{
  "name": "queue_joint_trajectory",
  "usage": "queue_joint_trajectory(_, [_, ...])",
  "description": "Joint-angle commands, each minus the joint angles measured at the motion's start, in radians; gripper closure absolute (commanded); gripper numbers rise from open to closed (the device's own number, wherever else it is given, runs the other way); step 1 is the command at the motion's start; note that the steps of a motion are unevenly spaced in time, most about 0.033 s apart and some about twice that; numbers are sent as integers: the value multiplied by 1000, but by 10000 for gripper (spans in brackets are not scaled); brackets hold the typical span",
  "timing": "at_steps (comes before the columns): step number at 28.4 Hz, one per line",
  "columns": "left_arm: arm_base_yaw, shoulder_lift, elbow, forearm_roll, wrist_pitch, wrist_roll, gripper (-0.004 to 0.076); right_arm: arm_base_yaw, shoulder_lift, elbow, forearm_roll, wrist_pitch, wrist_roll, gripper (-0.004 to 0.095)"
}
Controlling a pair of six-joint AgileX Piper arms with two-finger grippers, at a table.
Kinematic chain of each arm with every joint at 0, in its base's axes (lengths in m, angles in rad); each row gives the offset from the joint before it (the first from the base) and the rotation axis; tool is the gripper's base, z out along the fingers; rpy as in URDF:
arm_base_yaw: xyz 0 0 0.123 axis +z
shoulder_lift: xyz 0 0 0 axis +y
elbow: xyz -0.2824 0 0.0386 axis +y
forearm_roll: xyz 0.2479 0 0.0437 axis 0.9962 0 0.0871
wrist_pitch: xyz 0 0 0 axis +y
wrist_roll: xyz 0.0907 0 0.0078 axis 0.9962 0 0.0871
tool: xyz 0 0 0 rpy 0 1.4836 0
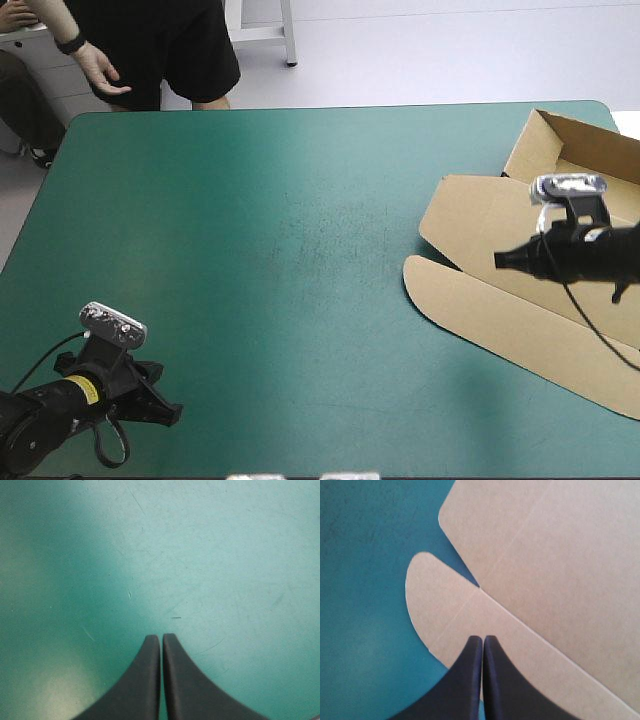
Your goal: Fold the box
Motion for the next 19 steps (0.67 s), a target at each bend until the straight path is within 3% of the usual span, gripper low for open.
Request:
queue_joint_trajectory(1, [0, -53, 13, -10, -69, 1, 731, 0, -151, 112, -20, -61, -19, 921])
queue_joint_trajectory(11, [0, -237, 109, -12, -63, -6, 731, 0, -471, 415, -23, -68, -45, 923])
queue_joint_trajectory(19, [0, -258, 118, -12, -60, -6, 731, 0, -658, 537, -13, -72, -45, 923])
